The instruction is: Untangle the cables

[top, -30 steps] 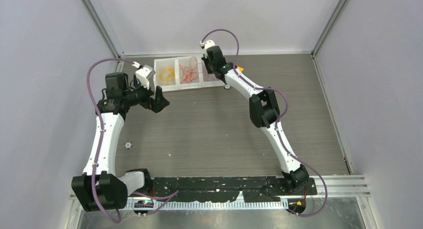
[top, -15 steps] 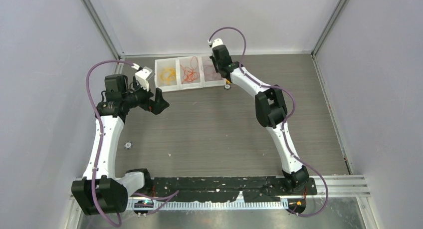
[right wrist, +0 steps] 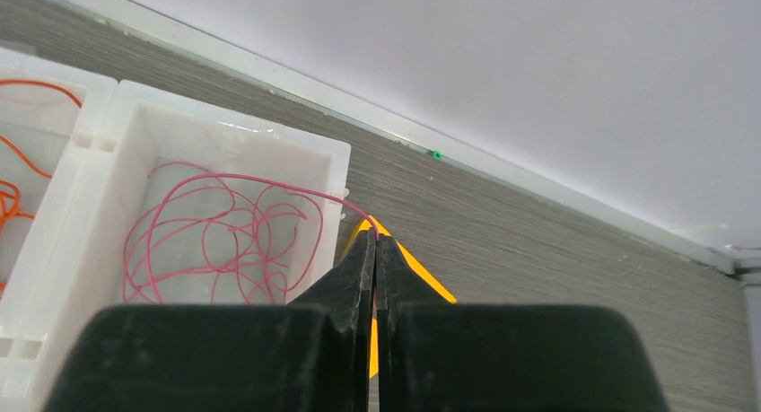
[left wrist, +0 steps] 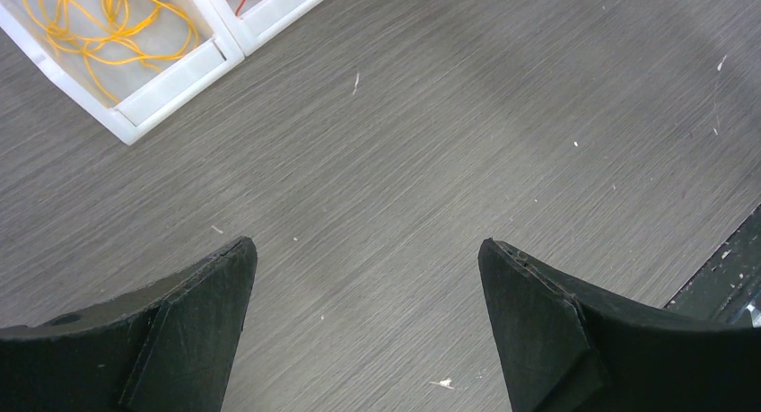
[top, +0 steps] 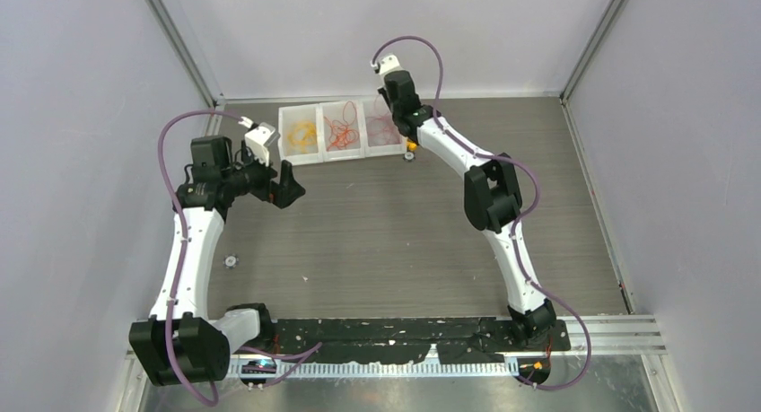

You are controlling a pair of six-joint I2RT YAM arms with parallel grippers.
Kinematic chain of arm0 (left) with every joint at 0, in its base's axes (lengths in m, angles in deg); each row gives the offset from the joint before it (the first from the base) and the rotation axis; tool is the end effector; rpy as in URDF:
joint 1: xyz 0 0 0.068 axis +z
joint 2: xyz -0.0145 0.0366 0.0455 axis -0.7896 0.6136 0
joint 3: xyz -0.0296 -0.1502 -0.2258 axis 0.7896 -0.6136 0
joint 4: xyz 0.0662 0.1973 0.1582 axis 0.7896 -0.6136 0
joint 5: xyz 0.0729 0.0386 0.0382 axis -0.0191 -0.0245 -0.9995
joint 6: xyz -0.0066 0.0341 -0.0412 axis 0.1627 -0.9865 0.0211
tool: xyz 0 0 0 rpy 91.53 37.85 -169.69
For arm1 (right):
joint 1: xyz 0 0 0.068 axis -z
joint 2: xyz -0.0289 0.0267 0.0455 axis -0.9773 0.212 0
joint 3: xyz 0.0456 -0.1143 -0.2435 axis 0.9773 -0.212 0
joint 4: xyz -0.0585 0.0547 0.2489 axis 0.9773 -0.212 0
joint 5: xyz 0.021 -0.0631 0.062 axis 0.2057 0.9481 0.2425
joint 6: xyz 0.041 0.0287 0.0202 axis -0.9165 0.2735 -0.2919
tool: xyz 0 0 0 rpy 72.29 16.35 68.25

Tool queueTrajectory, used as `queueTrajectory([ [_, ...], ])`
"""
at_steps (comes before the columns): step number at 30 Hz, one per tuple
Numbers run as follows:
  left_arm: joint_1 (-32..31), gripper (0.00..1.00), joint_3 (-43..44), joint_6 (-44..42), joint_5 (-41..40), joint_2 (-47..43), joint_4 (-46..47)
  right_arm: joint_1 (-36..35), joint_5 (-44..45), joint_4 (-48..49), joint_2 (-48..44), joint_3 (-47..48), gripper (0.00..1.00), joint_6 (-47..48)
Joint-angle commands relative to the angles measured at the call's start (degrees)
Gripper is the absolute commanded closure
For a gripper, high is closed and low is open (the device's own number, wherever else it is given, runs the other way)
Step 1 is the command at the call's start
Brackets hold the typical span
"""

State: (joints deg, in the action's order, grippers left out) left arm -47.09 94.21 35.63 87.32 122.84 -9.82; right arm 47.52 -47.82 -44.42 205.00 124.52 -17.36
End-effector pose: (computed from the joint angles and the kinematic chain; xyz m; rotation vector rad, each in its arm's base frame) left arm 0.2311 -0.0025 0.3303 0.5433 2.0730 -0.5869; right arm 0.4973 0.2727 0.2538 -0.4541 1.8522 -0.2299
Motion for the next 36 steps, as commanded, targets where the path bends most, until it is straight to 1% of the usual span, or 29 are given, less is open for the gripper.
queueTrajectory([
  [1,0.5,0.04,-0.2,0.5,0.4,-0.7,1.0,-2.4,3.0,2.6,2.7,2.5,0.95,7.8],
  [9,0.5,0.04,-0.7,0.5,-0.1,-2.9,0.4,-4.6,5.3,-0.6,10.2,10.1,0.95,14.2],
  [13,0.5,0.04,-1.5,0.2,-0.8,-3.6,0.2,-4.8,0.8,0.0,9.2,7.5,0.95,13.0],
  [15,0.5,0.04,-1.7,-0.1,-0.9,-3.8,0.0,-4.8,-2.7,1.3,7.0,5.0,0.88,11.6],
  [16,0.5,0.03,-1.7,-0.2,-0.8,-3.8,0.0,-4.8,-5.2,2.1,5.0,4.1,0.82,11.2],
  [17,0.5,0.03,-1.8,-0.2,-0.8,-3.7,0.1,-4.7,-6.3,2.7,4.0,2.0,0.78,10.4],
  [18,0.5,0.03,-1.7,-0.1,-0.7,-3.6,0.2,-4.7,-8.6,3.7,1.8,1.0,0.71,10.0],
  [19,0.4,0.04,-1.5,-0.1,-0.5,-3.6,0.3,-4.7,-9.5,4.0,0.8,-0.5,0.68,9.6],
  [20,0.4,0.04,-1.3,-0.1,-0.3,-3.3,0.4,-4.7,-11.1,4.1,-1.1,-1.2,0.62,9.5],
  [21,0.4,0.03,-1.2,0.1,-0.1,-3.0,0.4,-4.7,-11.7,4.0,-2.0,-2.3,0.59,9.0],
  [22,0.4,0.03,-0.9,0.1,0.2,-2.7,0.3,-4.4,-12.9,3.6,-4.0,-3.4,0.54,8.4],
  [25,0.5,0.03,-0.4,0.3,0.8,-2.0,0.6,-3.8,-15.1,1.2,-8.8,-5.4,0.45,7.7],
  [26,0.5,0.03,-0.3,0.3,1.0,-1.8,0.7,-3.2,-16.3,0.6,-9.7,-6.4,0.40,7.1],
  [27,0.4,0.03,-0.2,0.4,1.2,-1.5,0.9,-2.3,-17.0,-0.8,-11.6,-6.9,0.35,6.9],
  [28,0.5,0.03,-0.1,0.5,1.4,-1.4,1.0,-1.8,-19.2,-1.8,-12.5,-7.5,0.32,5.9],
  [29,0.5,0.03,-0.1,0.7,1.5,-1.2,1.1,-0.5,-20.5,-4.0,-14.3,-7.7,0.28,5.4],
  [32,0.4,0.04,0.2,1.3,2.0,-0.3,1.5,2.3,-28.4,-9.5,-17.0,-7.6,0.22,3.0],
  [33,0.5,0.04,0.4,1.5,2.0,-0.1,1.7,3.9,-31.3,-13.0,-17.8,-7.4,0.21,2.9],
  [36,0.5,0.04,0.8,1.9,2.2,0.4,1.8,7.6,-35.8,-18.8,-18.3,-7.0,0.20,1.2],
])
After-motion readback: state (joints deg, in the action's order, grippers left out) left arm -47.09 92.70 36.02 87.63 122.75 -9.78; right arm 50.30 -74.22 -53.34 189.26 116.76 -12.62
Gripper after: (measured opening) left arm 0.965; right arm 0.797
